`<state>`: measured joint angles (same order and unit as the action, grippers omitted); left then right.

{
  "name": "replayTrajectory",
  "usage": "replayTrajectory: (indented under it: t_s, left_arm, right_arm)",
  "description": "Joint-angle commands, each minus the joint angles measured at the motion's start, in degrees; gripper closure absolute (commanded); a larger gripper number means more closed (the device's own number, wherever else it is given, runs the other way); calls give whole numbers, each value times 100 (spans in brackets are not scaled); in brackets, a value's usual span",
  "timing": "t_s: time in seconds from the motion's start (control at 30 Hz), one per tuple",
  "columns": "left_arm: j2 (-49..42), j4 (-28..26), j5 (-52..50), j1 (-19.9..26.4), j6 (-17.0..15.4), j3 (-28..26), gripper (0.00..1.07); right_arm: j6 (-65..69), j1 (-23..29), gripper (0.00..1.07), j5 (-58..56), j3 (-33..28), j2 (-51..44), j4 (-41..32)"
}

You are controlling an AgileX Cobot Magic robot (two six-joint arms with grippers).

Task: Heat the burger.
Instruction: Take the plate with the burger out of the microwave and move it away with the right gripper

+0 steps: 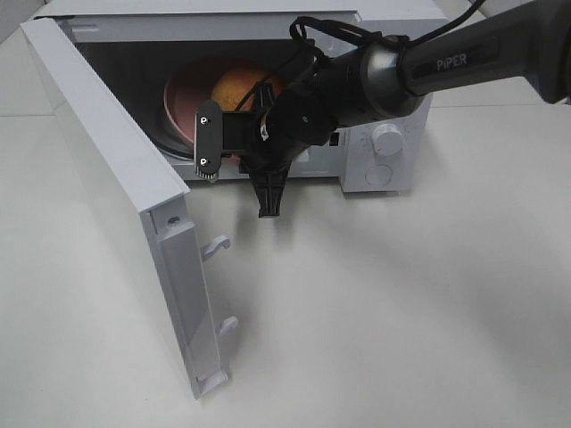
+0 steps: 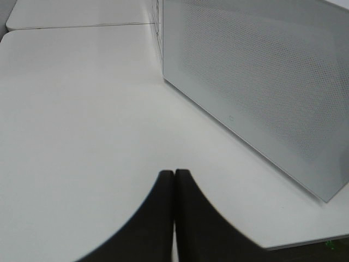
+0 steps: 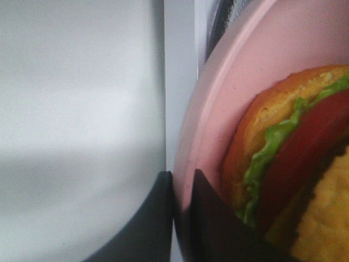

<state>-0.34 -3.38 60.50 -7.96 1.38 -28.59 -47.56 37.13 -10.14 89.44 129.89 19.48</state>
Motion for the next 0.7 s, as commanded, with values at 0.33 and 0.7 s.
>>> replayTrajectory:
  t_s: [0.33,0.7]
  left_arm:
    - [-40,-29,-80,6,0,11,106]
    - [-40,-29,-80,6,0,11,106]
  right_arm:
    - [-97,-40,107,-625,11,-510,-97]
    - [-1811,29,107,-739,-625,-1054,-751]
